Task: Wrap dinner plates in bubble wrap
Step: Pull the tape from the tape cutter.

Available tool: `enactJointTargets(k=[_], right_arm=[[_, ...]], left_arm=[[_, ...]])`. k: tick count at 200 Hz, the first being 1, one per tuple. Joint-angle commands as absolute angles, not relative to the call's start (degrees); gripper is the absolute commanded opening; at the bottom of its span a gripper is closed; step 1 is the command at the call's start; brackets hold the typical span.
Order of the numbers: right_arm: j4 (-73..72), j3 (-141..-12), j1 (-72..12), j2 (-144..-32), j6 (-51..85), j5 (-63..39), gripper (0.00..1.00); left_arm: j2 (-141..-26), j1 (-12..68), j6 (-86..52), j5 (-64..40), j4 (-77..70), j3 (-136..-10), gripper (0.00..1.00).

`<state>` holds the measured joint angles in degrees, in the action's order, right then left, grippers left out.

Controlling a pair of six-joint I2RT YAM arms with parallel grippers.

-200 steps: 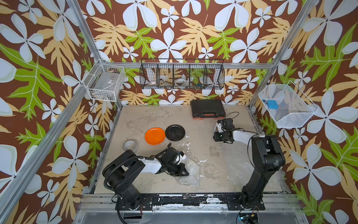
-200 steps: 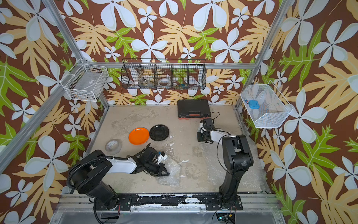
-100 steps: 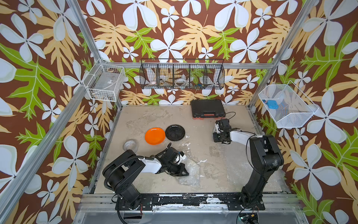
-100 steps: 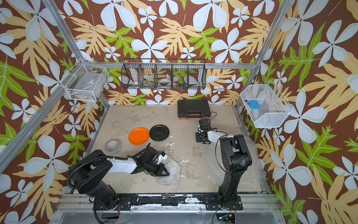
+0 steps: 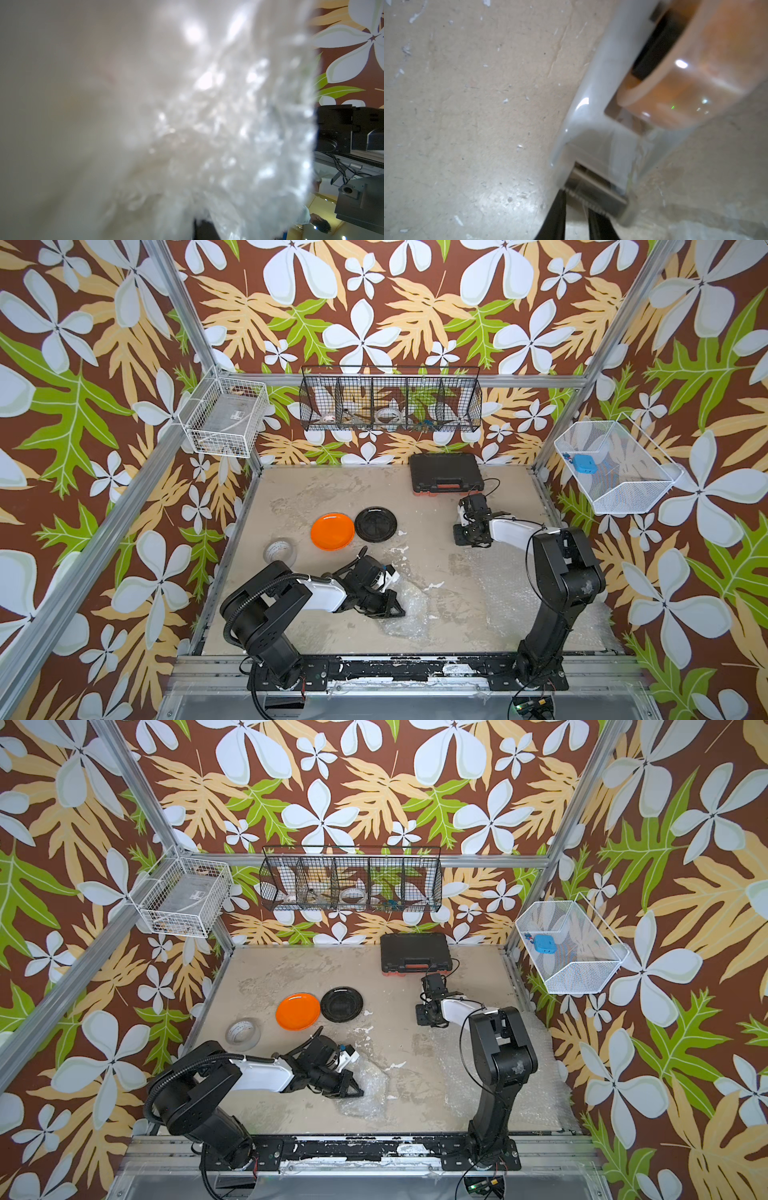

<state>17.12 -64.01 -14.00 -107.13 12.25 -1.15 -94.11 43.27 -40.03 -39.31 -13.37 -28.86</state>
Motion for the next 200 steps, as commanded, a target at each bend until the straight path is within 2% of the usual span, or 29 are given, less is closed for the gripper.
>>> enactJointTargets(k=[1, 26, 105, 164, 190, 193, 200], right_arm=[[21.43, -64.25, -14.29, -108.35, 13.32, -4.61, 0.13], [22.36, -66.64, -14.30, -109.15, 13.01, -4.67, 0.00], [22.07, -72.33, -13.82, -104.12, 16.57, -14.28, 0.00], [13.66, -62.83, -6.54, -98.70, 24.19, -30.93, 0.00], [13.27, -60.17, -5.28, -96.38, 23.81, -25.92, 0.00], [13.12, -59.96, -5.27, -96.39, 23.64, -25.42, 0.01], [12.67, -59.27, -5.04, -96.48, 23.09, -24.27, 0.14]], left_arm=[[-95.36, 43.42, -39.50, -30.40, 2.55, -27.42, 0.08], [-95.12, 43.38, -39.49, -30.31, 2.64, -27.42, 0.08], [-94.83, 43.33, -39.29, -30.20, 2.99, -27.33, 0.08], [-95.01, 43.27, -39.29, -30.31, 2.73, -27.25, 0.08], [-95.17, 43.25, -39.30, -30.36, 2.51, -27.29, 0.08], [-95.18, 43.30, -39.29, -30.39, 2.47, -27.33, 0.08], [-95.27, 43.23, -39.29, -30.43, 2.46, -27.41, 0.08]])
